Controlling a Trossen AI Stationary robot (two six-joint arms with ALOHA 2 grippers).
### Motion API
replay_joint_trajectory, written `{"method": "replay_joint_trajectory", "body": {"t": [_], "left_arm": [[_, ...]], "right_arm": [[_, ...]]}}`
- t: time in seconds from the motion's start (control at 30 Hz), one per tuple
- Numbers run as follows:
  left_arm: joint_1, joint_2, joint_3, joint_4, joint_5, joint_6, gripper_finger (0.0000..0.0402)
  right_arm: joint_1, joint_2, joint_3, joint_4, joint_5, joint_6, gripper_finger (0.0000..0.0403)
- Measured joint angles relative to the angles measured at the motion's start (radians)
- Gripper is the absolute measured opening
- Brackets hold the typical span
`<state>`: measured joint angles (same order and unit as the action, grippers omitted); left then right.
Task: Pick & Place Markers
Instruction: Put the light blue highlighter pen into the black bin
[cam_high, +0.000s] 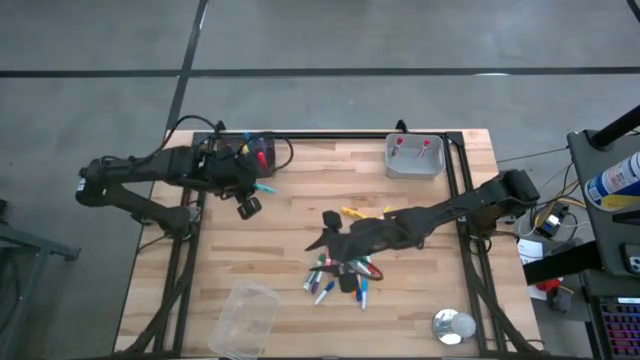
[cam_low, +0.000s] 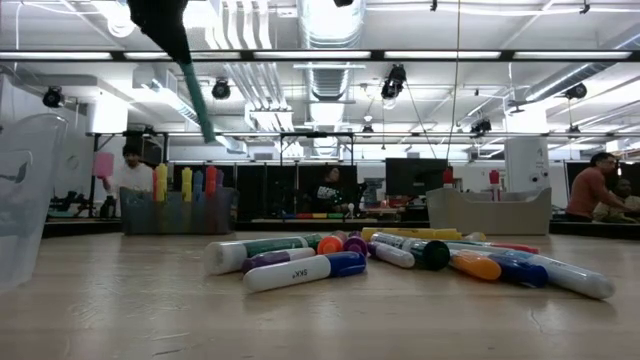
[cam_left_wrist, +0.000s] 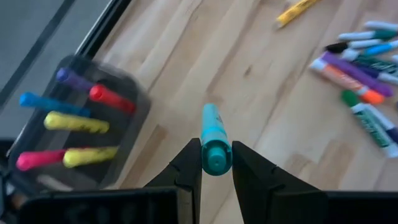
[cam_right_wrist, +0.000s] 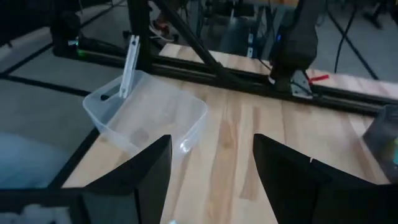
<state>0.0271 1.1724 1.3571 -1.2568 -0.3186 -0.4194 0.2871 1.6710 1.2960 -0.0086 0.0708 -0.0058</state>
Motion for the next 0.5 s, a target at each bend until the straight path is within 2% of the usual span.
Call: {"method": "replay_joint_trajectory", "body": {"t": [0.2, 0.3, 0.37, 0.5], "left_arm": [[0.115, 0.001, -0.001, -0.030, 0.026, 0.048, 0.0068], [0.182, 0.001, 0.002, -0.028, 0.059, 0.082, 0.0068], [0.229, 0.002, 0.000, -0.032, 0.085, 0.099, 0.0068], [0.316, 0.010, -0.002, -0.040, 0.126, 0.124, 0.0068]], "right_arm": [[0.023, -0.081, -0.120, 0.159, -0.001, -0.089, 0.0219], [0.043, -0.127, -0.189, 0.263, -0.040, -0.133, 0.0219], [0.045, -0.163, -0.239, 0.293, -0.073, -0.137, 0.0219], [0.041, -0.235, -0.329, 0.342, -0.071, -0.135, 0.0219]]}}
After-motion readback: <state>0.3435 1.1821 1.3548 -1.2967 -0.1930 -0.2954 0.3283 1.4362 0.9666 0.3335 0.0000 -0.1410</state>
